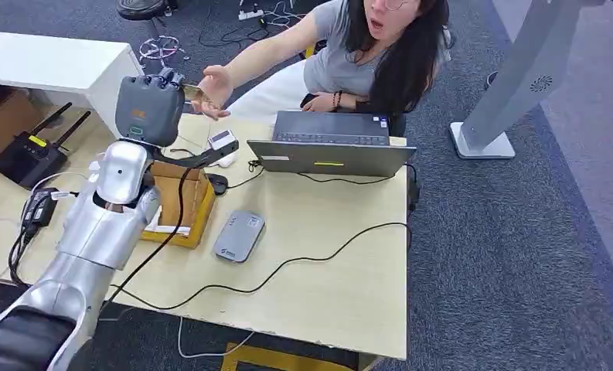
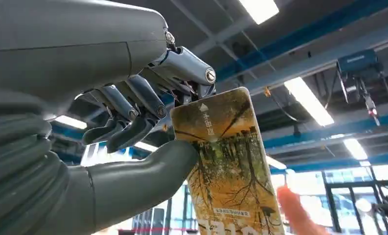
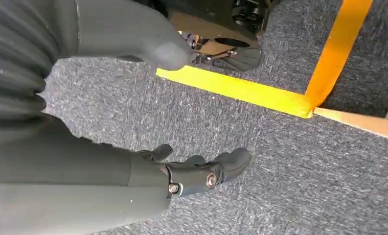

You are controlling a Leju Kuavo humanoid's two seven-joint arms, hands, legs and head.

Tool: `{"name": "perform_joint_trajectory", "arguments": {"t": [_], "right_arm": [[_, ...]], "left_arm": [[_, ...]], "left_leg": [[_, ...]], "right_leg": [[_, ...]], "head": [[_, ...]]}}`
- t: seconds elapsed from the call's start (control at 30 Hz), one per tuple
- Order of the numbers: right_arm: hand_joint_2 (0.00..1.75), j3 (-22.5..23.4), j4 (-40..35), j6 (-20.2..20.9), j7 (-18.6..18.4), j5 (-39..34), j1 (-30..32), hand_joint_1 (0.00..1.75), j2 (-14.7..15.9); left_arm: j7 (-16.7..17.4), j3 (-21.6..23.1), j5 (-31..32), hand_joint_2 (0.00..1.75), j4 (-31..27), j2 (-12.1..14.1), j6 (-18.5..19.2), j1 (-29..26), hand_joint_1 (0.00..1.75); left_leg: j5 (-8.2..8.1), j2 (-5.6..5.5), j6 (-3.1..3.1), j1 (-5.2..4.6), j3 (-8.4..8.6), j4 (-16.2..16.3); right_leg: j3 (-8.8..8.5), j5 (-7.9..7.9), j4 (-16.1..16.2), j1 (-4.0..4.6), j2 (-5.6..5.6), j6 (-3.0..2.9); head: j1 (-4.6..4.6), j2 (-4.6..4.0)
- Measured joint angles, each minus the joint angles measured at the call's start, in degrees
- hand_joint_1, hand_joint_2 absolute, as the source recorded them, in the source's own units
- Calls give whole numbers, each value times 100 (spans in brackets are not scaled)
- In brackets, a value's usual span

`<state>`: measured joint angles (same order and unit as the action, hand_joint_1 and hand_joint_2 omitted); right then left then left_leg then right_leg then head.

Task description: Pass the card to the sensor for recognition and then transmit it.

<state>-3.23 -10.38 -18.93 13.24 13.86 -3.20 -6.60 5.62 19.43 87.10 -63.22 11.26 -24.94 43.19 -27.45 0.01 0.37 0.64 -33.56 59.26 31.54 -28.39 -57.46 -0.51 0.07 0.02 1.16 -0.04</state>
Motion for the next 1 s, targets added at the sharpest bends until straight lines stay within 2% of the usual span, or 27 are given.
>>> {"name": "perform_joint_trajectory", "arguments": {"t": [0.13,0.33,0.6,0.67,0.8,0.9,1.0], "right_arm": [[175,0,0,0,-15,15,-30,0,-13],[175,0,0,-2,-22,30,-39,0,-24],[175,0,2,-9,-22,24,-35,0,-26],[175,2,2,-20,-11,-9,-33,0,-26],[175,79,4,-92,61,-193,13,0,-29],[175,203,6,-161,114,-328,45,0,-46],[175,319,9,-234,125,-440,90,0,-50]], "left_arm": [[39,-210,-46,175,411,109,-197,209,0],[98,-387,-87,175,733,192,-221,295,0],[20,-398,-177,175,781,181,-404,142,0],[-88,-413,-308,175,678,177,-455,18,0],[-468,-426,-623,175,-333,85,-496,-903,0],[-448,-424,-335,175,-1564,37,-547,-2235,0],[-398,-387,-153,175,-2295,48,-573,-3218,0]], "left_leg": [[0,6,0,0,2,0],[2,2,-3,0,0,0],[2,2,-3,-1,-2,0],[2,3,-3,-2,0,0],[-4,5,-2,-4,1,-1],[-28,48,-5,-6,7,-4],[-34,45,-2,-4,-1,-4]], "right_leg": [[2,1,-1,0,7,-1],[1,1,-1,0,3,-1],[2,1,-1,-1,3,0],[2,1,-1,-1,4,0],[2,-3,0,-3,8,0],[4,-9,2,-6,55,3],[8,-21,5,-5,54,0]], "head": [[4,0],[2,-2],[0,0],[4,0],[4,0],[2,-2],[-6,0]]}}
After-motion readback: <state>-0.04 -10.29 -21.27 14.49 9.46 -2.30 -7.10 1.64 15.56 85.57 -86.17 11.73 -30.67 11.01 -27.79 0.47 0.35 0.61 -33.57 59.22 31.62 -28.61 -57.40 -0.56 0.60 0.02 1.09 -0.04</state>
